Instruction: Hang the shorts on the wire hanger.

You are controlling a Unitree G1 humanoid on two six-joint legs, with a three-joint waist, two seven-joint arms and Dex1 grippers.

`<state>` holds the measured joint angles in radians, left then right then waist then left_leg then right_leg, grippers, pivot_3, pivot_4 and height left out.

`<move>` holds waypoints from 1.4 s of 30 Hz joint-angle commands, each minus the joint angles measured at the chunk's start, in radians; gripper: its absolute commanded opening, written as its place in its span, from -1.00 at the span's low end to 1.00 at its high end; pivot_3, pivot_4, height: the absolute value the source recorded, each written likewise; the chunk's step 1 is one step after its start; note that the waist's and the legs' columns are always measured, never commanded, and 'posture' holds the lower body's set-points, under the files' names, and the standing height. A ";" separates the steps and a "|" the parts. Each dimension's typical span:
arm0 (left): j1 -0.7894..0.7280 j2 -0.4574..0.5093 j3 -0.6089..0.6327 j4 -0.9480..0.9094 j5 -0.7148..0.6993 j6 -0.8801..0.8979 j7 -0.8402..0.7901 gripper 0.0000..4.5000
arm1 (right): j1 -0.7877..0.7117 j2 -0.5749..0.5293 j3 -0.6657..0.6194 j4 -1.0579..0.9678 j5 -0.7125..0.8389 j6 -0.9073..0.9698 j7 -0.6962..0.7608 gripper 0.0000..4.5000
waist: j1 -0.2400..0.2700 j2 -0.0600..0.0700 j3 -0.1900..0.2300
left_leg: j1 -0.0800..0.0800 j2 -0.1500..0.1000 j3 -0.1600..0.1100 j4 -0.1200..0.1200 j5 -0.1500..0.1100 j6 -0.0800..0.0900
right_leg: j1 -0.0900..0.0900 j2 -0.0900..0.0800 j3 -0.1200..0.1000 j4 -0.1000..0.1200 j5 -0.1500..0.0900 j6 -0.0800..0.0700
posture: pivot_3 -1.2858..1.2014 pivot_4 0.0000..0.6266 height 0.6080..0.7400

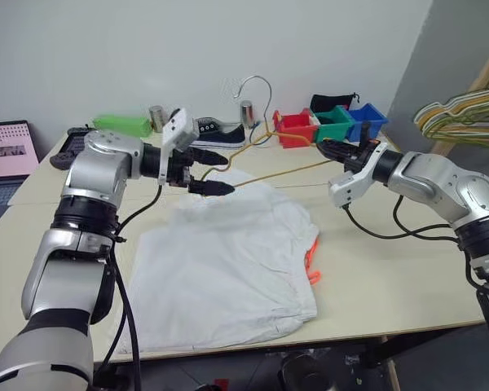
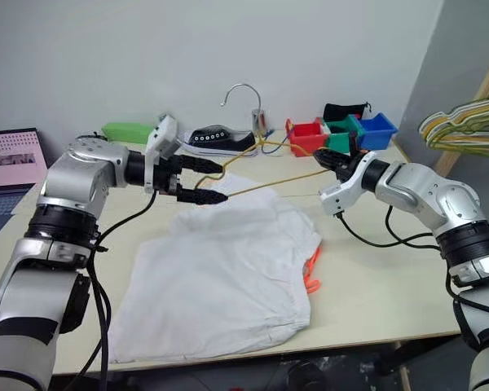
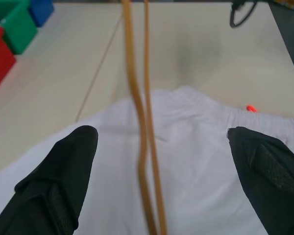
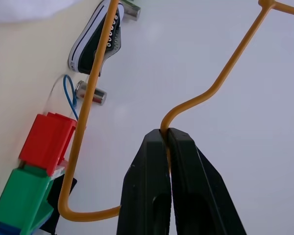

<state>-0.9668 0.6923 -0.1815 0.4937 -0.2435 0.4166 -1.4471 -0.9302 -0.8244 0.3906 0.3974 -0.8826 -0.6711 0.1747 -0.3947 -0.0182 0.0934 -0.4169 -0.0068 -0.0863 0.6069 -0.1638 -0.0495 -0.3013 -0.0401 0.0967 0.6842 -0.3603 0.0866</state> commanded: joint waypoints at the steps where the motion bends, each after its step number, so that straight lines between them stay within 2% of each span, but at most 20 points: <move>1: 0.029 0.011 -0.004 -0.067 0.035 -0.008 0.033 0.92 | -0.052 0.006 -0.020 -0.017 0.003 -0.001 -0.007 -1.00 | -0.001 0.000 0.000 | 0.000 0.000 0.000 0.000 0.000 0.000 | 0.000 0.000 0.000 0.001 0.000 0.000 | -0.23 -0.98 1.00; 3: 0.040 0.006 0.000 -0.065 0.045 -0.014 0.056 0.79 | -0.058 0.012 -0.020 -0.021 0.004 -0.005 -0.008 -1.00 | -0.001 0.000 0.000 | 0.000 0.000 0.000 0.001 0.000 0.000 | 0.000 0.000 0.000 0.003 0.000 0.000 | -0.22 -0.98 1.00; 6: 0.039 -0.013 0.018 -0.048 0.048 -0.029 0.095 0.50 | -0.062 0.019 -0.018 -0.026 0.007 -0.006 -0.002 -1.00 | 0.000 0.000 0.000 | 0.001 -0.001 -0.001 0.002 0.001 0.001 | 0.000 0.000 0.000 0.005 0.000 0.000 | -0.22 -0.98 1.00; 10: 0.036 -0.018 0.021 -0.051 0.044 -0.024 0.100 0.13 | -0.062 0.024 -0.015 -0.024 0.008 -0.009 0.004 -1.00 | 0.001 0.000 0.000 | 0.002 -0.001 -0.001 0.002 0.002 0.002 | 0.000 0.000 0.000 0.007 0.000 0.000 | -0.22 -0.98 1.00; 13: 0.037 -0.018 0.019 -0.063 0.041 -0.022 0.097 -0.08 | -0.063 0.026 -0.012 -0.017 0.005 -0.011 0.004 -1.00 | -0.001 0.000 0.000 | 0.002 -0.001 -0.001 0.002 0.002 0.002 | 0.000 0.000 0.000 0.009 0.000 0.000 | -0.22 -0.97 1.00; 18: 0.039 -0.016 0.014 -0.072 0.042 -0.018 0.092 -0.58 | -0.059 0.030 -0.016 -0.020 0.010 -0.006 0.011 -1.00 | -0.002 0.000 0.000 | 0.002 -0.001 -0.001 0.002 0.002 0.003 | 0.000 0.000 0.000 0.009 0.000 0.000 | -0.22 -0.97 1.00; 19: 0.039 -0.015 0.013 -0.073 0.042 -0.018 0.091 -0.75 | -0.058 0.031 -0.017 -0.023 0.012 -0.005 0.014 -1.00 | -0.002 0.000 0.000 | 0.002 -0.001 -0.001 0.002 0.002 0.003 | 0.000 0.000 0.000 0.009 0.000 0.000 | -0.22 -0.97 1.00; 20: 0.039 -0.015 0.012 -0.073 0.044 -0.019 0.090 -0.79 | -0.056 0.031 -0.019 -0.025 0.013 -0.004 0.016 -1.00 | -0.002 0.000 0.000 | 0.002 -0.001 -0.001 0.002 0.002 0.003 | 0.000 0.000 0.000 0.009 0.000 0.000 | -0.22 -0.97 1.00; 21: 0.039 -0.014 0.012 -0.072 0.044 -0.020 0.090 -0.92 | -0.055 0.032 -0.020 -0.026 0.015 -0.003 0.018 -1.00 | -0.002 0.000 0.000 | 0.002 -0.001 -0.002 0.002 0.002 0.003 | 0.000 0.000 0.000 0.009 0.000 0.000 | -0.22 -0.97 1.00; 22: 0.038 -0.014 0.012 -0.071 0.045 -0.021 0.089 -0.99 | -0.055 0.032 -0.021 -0.027 0.017 -0.003 0.021 -1.00 | -0.002 0.000 0.000 | 0.002 -0.001 -0.002 0.002 0.002 0.003 | 0.000 0.000 0.000 0.009 0.000 0.000 | -0.22 -0.97 1.00; 28: 0.032 -0.021 0.009 -0.069 0.077 -0.065 0.130 -1.00 | -0.040 0.042 -0.027 -0.028 0.080 0.004 0.084 -1.00 | -0.007 0.000 0.000 | 0.002 -0.001 -0.002 0.002 0.002 0.003 | 0.000 0.000 0.000 0.009 0.000 0.000 | -0.23 -0.96 1.00; 30: 0.030 -0.026 0.009 -0.068 0.105 -0.099 0.175 -1.00 | -0.022 0.055 -0.035 -0.025 0.173 0.029 0.183 -0.78 | -0.014 0.000 0.000 | 0.002 -0.001 -0.001 0.003 0.002 0.003 | 0.000 0.000 0.000 0.010 0.000 0.000 | -0.23 -0.95 1.00; 32: 0.037 -0.026 0.006 -0.070 0.134 -0.141 0.210 -1.00 | -0.002 0.059 -0.042 -0.040 0.260 0.058 0.275 -0.68 | -0.018 -0.001 -0.001 | 0.002 -0.001 -0.002 0.003 0.002 0.003 | 0.000 0.000 -0.001 0.009 0.000 0.000 | -0.23 -0.95 1.00; 36: 0.065 -0.018 -0.005 -0.063 0.216 -0.264 0.306 -1.00 | 0.045 0.053 -0.069 -0.115 0.421 0.147 0.451 -0.20 | -0.018 -0.001 -0.001 | 0.002 -0.001 -0.002 0.003 0.002 0.003 | 0.001 0.000 -0.001 0.009 0.000 0.000 | -0.23 -0.94 1.00; 42: 0.098 0.003 -0.017 -0.066 0.344 -0.436 0.441 -1.00 | 0.077 0.090 -0.161 -0.225 0.621 0.473 0.618 0.41 | -0.021 -0.001 -0.001 | 0.002 -0.001 -0.002 0.003 0.002 0.003 | 0.000 0.000 -0.001 0.010 0.000 0.000 | -0.22 -0.93 1.00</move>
<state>-0.8646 0.6727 -0.2067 0.4593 0.0620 0.0431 -1.0580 -0.8376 -0.7421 0.2913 0.2189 -0.3283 -0.3083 0.7574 -0.4159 -0.0196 0.0927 -0.4148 -0.0076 -0.0884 0.6105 -0.1617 -0.0467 -0.3011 -0.0401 0.0958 0.6949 -0.3602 0.0868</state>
